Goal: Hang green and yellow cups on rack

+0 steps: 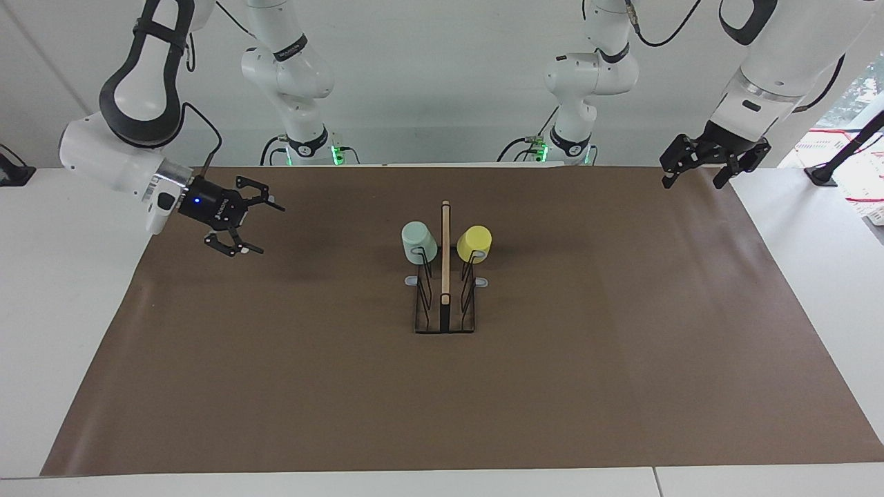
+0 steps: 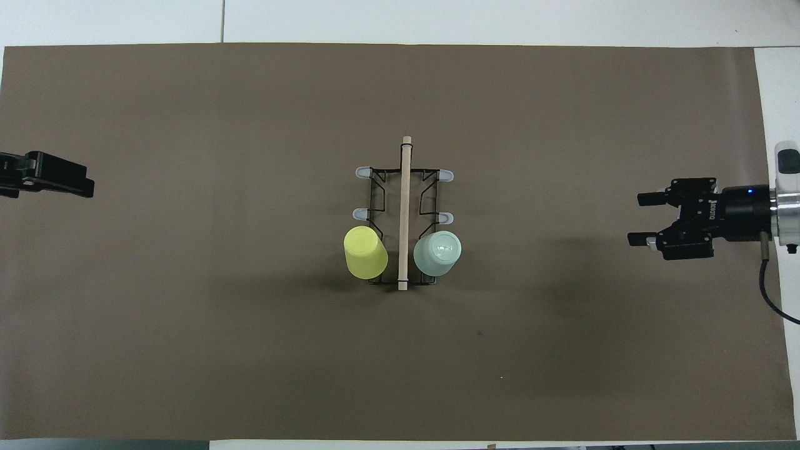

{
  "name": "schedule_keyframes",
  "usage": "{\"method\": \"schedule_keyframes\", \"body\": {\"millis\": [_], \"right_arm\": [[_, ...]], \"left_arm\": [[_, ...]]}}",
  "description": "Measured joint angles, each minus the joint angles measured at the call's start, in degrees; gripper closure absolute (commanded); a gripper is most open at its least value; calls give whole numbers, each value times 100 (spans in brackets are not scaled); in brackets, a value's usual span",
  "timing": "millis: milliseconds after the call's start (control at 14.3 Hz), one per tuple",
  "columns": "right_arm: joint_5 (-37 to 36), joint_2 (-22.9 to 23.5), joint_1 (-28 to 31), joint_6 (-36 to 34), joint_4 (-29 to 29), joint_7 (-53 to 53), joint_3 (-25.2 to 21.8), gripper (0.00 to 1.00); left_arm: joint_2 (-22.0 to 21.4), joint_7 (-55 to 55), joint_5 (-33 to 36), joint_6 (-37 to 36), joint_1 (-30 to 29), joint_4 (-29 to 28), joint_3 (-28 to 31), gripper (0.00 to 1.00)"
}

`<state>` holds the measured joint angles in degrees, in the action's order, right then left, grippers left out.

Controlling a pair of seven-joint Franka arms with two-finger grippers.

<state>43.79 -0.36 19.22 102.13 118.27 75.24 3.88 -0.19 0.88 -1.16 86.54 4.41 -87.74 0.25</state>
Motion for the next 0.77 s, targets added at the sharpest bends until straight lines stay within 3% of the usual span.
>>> {"method": "schedule_keyframes", "body": {"millis": [279, 559, 769], "right_arm": [[-1977, 105, -297, -286, -1254, -1999, 58, 0], [-3256, 79, -769, -1395, -2400, -3944, 87, 0], [-3907, 73, -902, -1779, -2841, -5433, 94, 0]], "left_arm": [[0, 0, 0, -2, 0, 0, 1, 0], [0, 0, 0, -3, 0, 0, 2, 0], [0, 0, 0, -4, 0, 0, 2, 0]]}}
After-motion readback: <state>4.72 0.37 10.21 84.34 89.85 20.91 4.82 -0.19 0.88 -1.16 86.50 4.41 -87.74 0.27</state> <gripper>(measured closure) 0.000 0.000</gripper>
